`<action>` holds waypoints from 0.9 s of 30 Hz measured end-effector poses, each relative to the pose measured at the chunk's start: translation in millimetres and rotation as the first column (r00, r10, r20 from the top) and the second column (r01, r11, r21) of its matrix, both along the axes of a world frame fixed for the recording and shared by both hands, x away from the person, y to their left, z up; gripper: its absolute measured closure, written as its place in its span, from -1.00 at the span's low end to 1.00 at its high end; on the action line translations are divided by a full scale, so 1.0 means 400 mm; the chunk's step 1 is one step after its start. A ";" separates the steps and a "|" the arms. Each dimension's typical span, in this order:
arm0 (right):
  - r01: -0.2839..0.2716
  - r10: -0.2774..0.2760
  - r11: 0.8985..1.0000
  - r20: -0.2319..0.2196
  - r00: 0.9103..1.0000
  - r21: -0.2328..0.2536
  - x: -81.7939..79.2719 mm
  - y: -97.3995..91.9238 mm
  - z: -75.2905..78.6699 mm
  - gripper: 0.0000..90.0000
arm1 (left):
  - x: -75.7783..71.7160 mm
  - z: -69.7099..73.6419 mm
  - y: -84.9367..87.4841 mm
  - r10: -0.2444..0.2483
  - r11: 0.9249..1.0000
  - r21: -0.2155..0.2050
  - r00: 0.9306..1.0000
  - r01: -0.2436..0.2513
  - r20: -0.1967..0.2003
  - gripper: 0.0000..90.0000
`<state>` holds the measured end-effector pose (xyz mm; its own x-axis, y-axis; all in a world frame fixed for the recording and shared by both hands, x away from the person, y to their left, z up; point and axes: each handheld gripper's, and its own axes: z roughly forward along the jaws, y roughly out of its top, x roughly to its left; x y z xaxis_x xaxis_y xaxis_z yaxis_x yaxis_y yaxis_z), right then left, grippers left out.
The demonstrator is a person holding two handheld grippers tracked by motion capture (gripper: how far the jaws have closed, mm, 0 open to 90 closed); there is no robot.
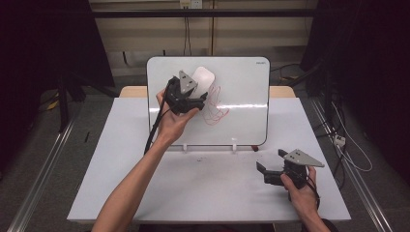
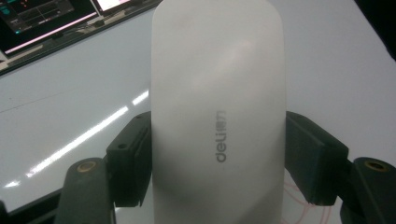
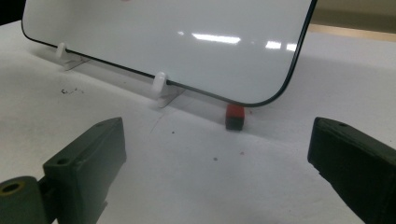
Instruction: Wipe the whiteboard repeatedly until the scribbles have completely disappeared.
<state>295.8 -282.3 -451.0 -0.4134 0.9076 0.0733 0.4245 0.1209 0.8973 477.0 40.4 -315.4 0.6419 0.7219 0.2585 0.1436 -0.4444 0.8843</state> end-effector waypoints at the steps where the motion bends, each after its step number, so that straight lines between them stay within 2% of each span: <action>1: 0.000 0.000 1.000 -0.001 1.000 0.004 0.000 -0.001 0.001 -0.91 | 0.003 -0.001 -0.003 0.005 1.000 0.004 1.000 -0.005 0.003 -0.31; 3: 0.000 0.000 1.000 0.002 1.000 0.002 -0.001 -0.002 0.000 -0.91 | 0.010 -0.002 -0.007 0.004 1.000 0.006 1.000 -0.004 0.002 -0.31; 5: -0.001 0.001 1.000 -0.003 1.000 0.003 -0.002 -0.002 -0.001 -0.91 | 0.016 -0.003 -0.015 0.015 0.999 0.029 1.000 -0.015 0.011 -0.31; 7: 0.000 0.000 1.000 0.002 1.000 0.001 -0.004 -0.003 0.001 -0.91 | 0.025 -0.005 -0.019 0.019 0.999 0.027 1.000 -0.019 -0.005 -0.31; 8: -0.002 0.002 1.000 0.001 1.000 0.002 -0.005 -0.003 0.001 -0.91 | 0.028 -0.007 -0.022 0.030 0.999 0.040 1.000 -0.031 0.006 -0.31; 12: 0.000 0.000 1.000 0.002 1.000 0.002 -0.005 -0.003 0.000 -0.91 | 0.035 -0.010 -0.032 0.051 0.998 0.045 0.999 -0.051 0.000 -0.31; 16: 0.000 0.000 1.000 0.006 1.000 0.000 -0.004 -0.004 0.000 -0.91 | 0.038 -0.016 -0.045 0.060 0.995 0.084 0.998 -0.060 0.013 -0.31; 19: -0.008 0.008 1.000 0.004 1.000 0.003 -0.003 -0.002 0.000 -0.91 | 0.044 -0.019 -0.050 0.071 0.994 0.084 0.997 -0.072 0.017 -0.31; 21: -0.010 0.010 1.000 0.005 1.000 0.003 -0.003 -0.002 0.000 -0.91 | 0.046 -0.023 -0.057 0.075 0.990 0.120 0.997 -0.079 0.034 -0.31; 25: -0.012 0.012 1.000 0.005 1.000 0.006 -0.005 -0.003 0.000 -0.91 | 0.044 -0.027 -0.065 0.085 0.985 0.144 0.995 -0.092 0.058 -0.31; 27: -0.011 0.011 1.000 0.003 1.000 0.007 -0.005 -0.003 0.001 -0.91 | 0.044 -0.028 -0.065 0.083 0.986 0.142 0.995 -0.091 0.057 -0.31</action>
